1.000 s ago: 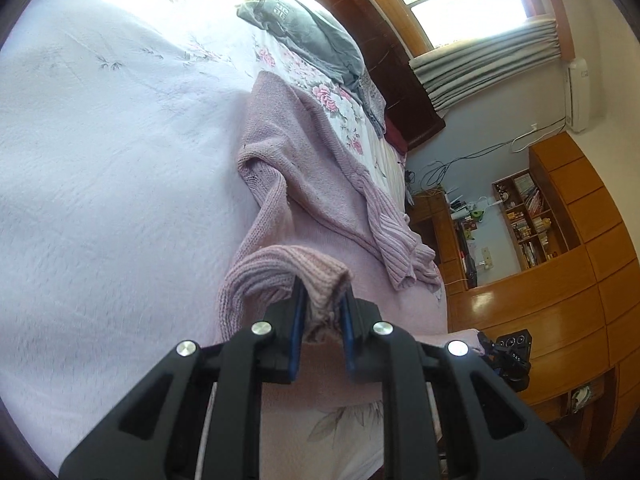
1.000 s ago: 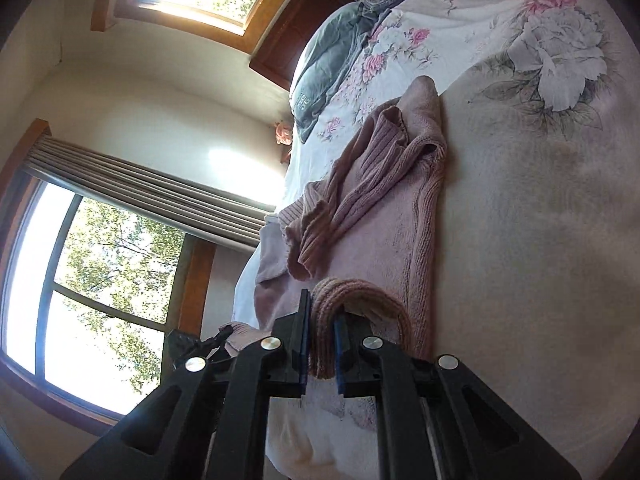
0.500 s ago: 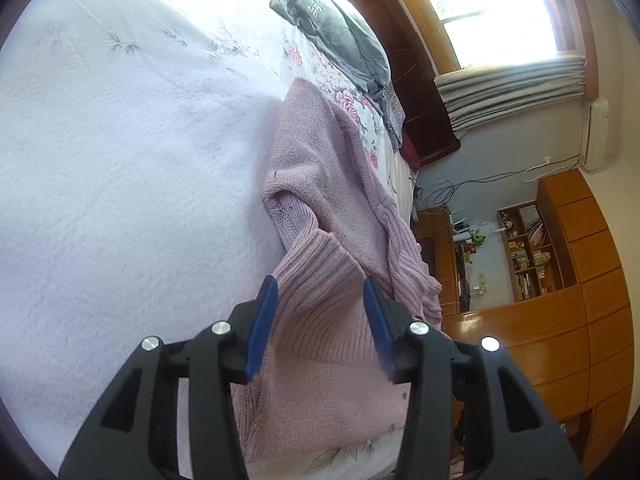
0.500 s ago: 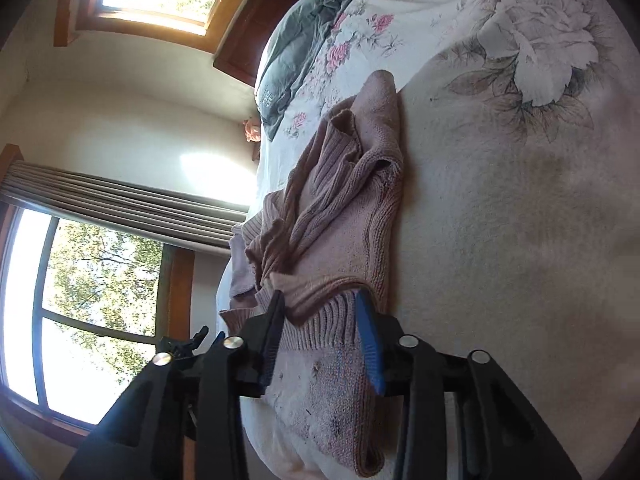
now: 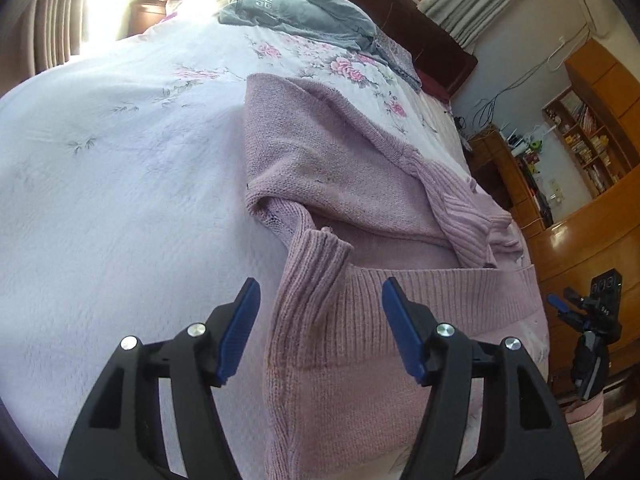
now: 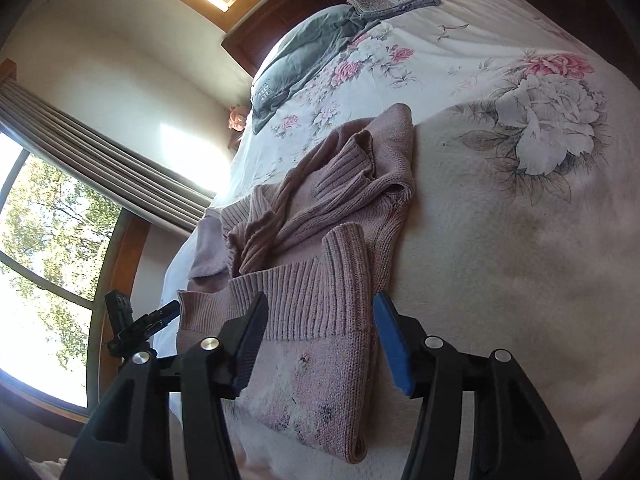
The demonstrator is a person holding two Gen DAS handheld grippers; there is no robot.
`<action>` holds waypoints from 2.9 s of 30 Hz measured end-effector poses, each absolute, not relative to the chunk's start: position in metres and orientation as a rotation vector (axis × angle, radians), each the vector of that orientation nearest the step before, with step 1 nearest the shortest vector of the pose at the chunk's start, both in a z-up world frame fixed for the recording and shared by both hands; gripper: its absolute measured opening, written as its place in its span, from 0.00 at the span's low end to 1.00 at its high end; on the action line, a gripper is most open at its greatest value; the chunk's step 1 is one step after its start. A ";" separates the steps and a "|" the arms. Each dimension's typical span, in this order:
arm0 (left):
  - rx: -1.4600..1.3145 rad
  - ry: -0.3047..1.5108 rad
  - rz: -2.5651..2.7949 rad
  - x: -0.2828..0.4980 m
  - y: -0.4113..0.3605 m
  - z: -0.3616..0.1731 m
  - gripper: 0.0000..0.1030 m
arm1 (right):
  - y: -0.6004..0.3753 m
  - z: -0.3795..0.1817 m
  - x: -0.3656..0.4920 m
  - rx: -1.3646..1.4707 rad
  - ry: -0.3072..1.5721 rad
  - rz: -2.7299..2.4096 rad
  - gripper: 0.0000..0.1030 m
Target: Fold small clothes
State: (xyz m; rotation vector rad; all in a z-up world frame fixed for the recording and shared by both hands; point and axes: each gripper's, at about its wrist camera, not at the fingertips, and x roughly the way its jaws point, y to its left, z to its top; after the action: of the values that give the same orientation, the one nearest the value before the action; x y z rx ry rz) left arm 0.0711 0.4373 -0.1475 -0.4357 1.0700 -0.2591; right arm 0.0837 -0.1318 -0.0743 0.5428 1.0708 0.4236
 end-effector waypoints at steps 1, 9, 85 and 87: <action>-0.418 1.076 -0.251 0.075 0.434 -0.149 0.59 | -0.128 -0.072 0.084 0.514 1.073 0.419 0.54; -0.322 1.021 -0.304 0.069 0.413 -0.133 0.14 | -0.091 -0.068 0.094 0.153 1.074 0.356 0.56; -0.447 0.949 -0.218 0.160 0.453 -0.117 0.43 | -0.093 -0.066 0.207 0.239 1.070 0.336 0.36; -0.451 0.959 -0.217 0.142 0.452 -0.121 0.43 | -0.098 -0.065 0.189 0.256 1.080 0.352 0.37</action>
State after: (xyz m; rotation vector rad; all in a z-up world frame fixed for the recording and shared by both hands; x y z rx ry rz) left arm 0.1415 0.4523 -0.1206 -0.4515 0.9590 -0.2169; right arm 0.1890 -0.0978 -0.0649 0.2561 1.0805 0.3524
